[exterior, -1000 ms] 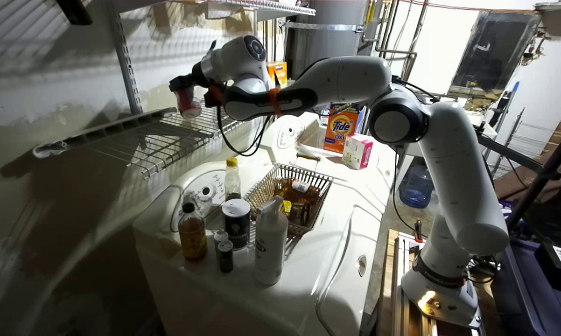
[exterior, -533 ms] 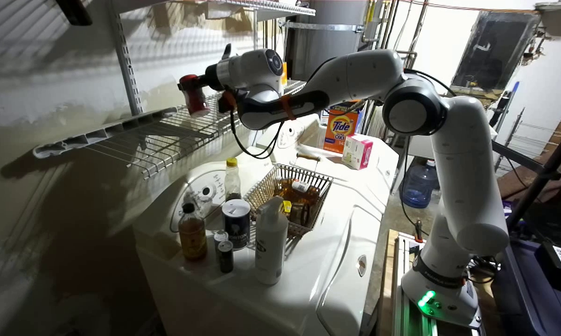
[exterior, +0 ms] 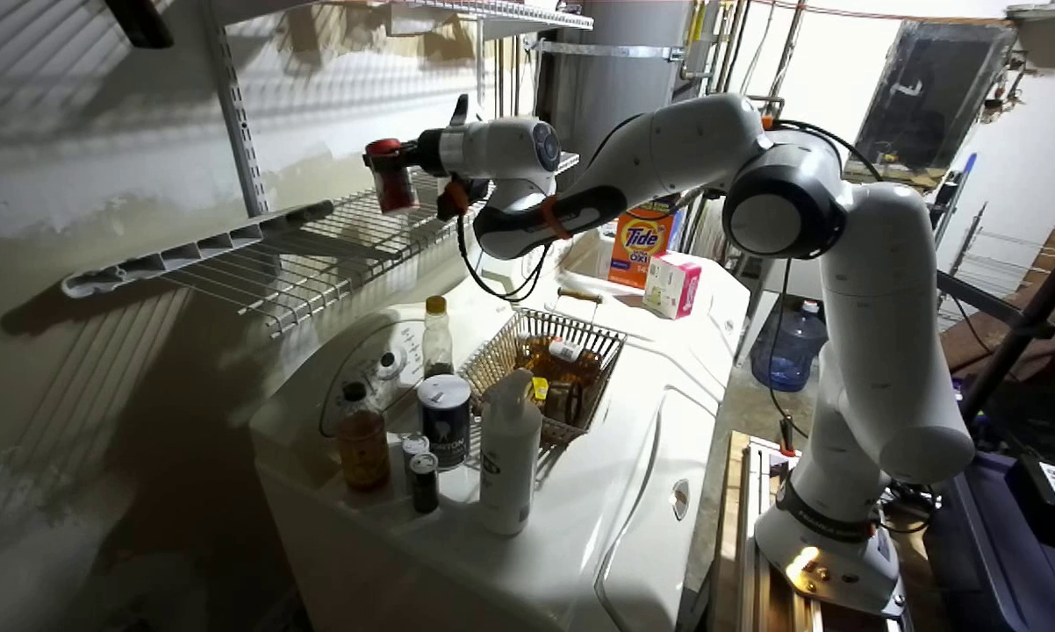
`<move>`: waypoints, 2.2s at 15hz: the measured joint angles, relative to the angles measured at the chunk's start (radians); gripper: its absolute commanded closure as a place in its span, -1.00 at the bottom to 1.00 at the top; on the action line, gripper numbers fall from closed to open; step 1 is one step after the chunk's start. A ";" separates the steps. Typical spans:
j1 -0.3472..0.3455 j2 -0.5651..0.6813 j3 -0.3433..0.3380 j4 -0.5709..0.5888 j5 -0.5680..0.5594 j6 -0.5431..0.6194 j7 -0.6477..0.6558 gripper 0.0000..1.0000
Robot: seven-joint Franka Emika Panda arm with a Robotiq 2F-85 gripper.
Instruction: Put the red bottle upright
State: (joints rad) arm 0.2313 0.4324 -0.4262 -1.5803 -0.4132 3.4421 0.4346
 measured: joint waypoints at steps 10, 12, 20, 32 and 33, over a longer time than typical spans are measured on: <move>0.259 0.007 -0.271 -0.158 0.200 0.168 -0.040 -0.09; 0.307 0.020 -0.311 -0.184 0.253 0.207 -0.061 -0.09; 0.399 0.111 -0.379 -0.230 0.414 0.462 -0.170 -0.09; -0.011 0.082 0.218 -0.206 0.521 0.685 -0.589 -0.09; -0.026 0.082 0.237 -0.204 0.522 0.686 -0.600 -0.09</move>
State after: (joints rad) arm 0.2058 0.5142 -0.1891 -1.7839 0.1084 4.1277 -0.1651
